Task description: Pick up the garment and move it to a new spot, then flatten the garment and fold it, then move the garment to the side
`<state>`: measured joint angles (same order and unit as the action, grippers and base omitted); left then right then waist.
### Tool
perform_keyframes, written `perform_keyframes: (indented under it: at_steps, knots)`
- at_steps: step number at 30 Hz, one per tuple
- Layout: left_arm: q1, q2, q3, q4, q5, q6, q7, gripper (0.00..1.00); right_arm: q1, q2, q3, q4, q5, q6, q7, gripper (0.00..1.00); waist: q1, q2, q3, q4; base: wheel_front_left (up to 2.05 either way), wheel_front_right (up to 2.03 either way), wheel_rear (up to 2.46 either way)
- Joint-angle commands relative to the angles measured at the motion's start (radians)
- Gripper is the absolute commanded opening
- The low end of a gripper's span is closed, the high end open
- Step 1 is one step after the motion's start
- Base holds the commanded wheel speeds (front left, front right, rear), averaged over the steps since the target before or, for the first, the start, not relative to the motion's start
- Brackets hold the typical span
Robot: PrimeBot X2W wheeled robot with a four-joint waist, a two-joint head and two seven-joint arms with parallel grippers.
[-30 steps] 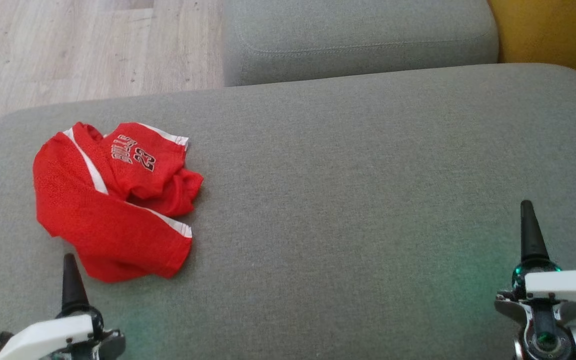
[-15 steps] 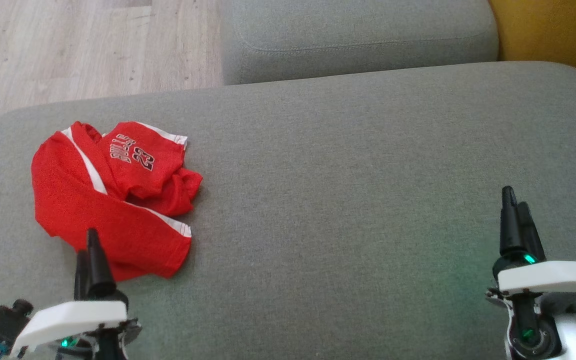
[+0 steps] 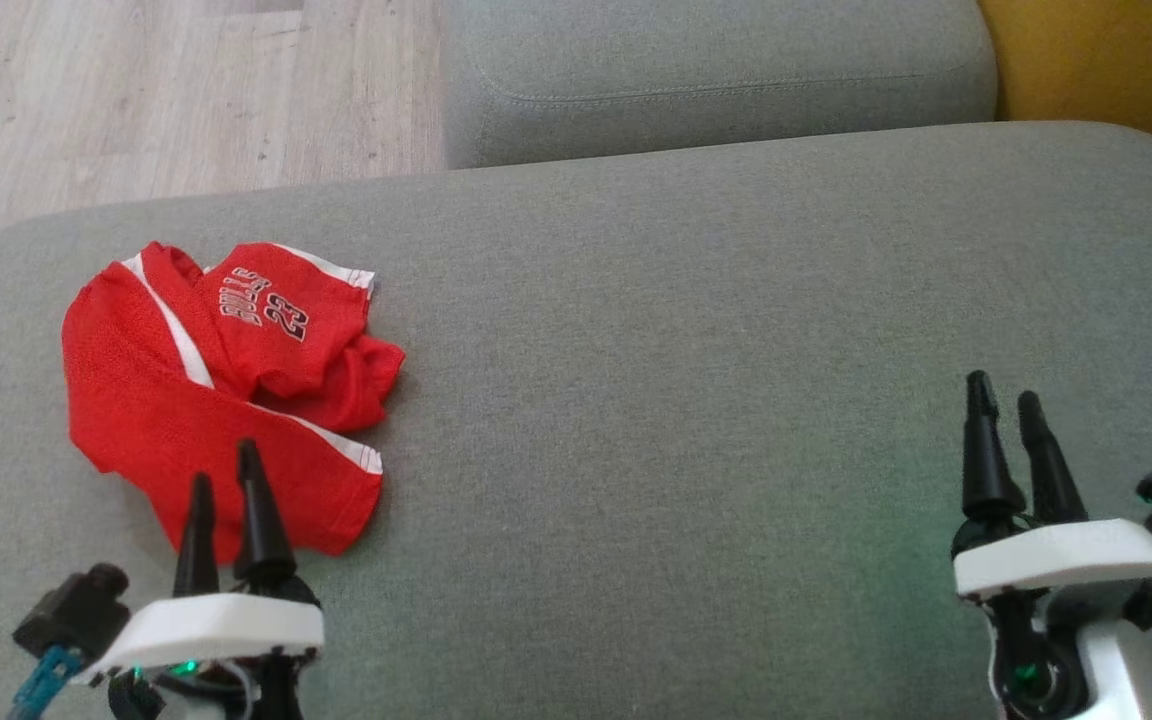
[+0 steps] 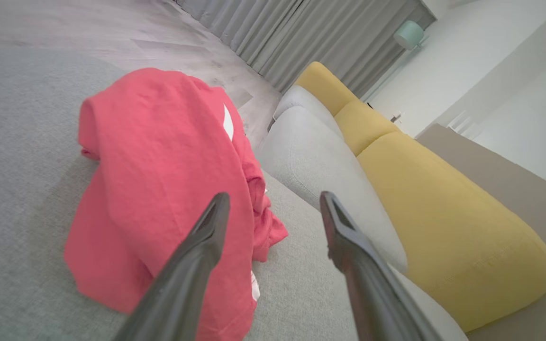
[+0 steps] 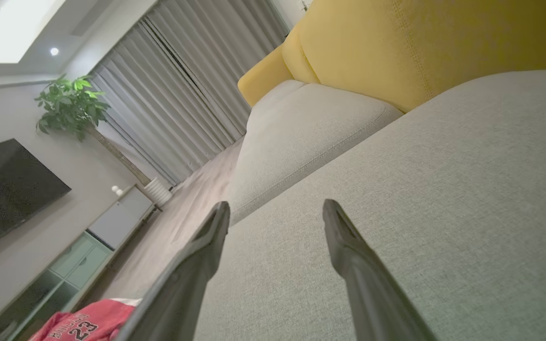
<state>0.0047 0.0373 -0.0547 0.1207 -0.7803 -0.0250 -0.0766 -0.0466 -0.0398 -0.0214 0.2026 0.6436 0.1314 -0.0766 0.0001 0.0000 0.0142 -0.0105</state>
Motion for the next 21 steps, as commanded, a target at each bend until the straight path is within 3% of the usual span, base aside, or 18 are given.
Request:
perform_keyframes:
  at_steps: [1,21]
  knots:
    - [-0.039,0.014,0.006,-0.043,0.038,0.007,-0.012,1.00,-0.038,-0.007,0.022,-0.035,-0.040,0.000,-0.013,1.00,0.0000,0.0000,0.000,0.000,0.00,0.00,0.00]
    - [-0.053,0.072,-0.111,-0.079,0.306,0.100,-0.068,1.00,-0.048,-0.008,0.067,-0.058,-0.347,-0.001,-0.069,1.00,0.0000,0.0000,0.002,-0.010,0.00,0.00,0.00]
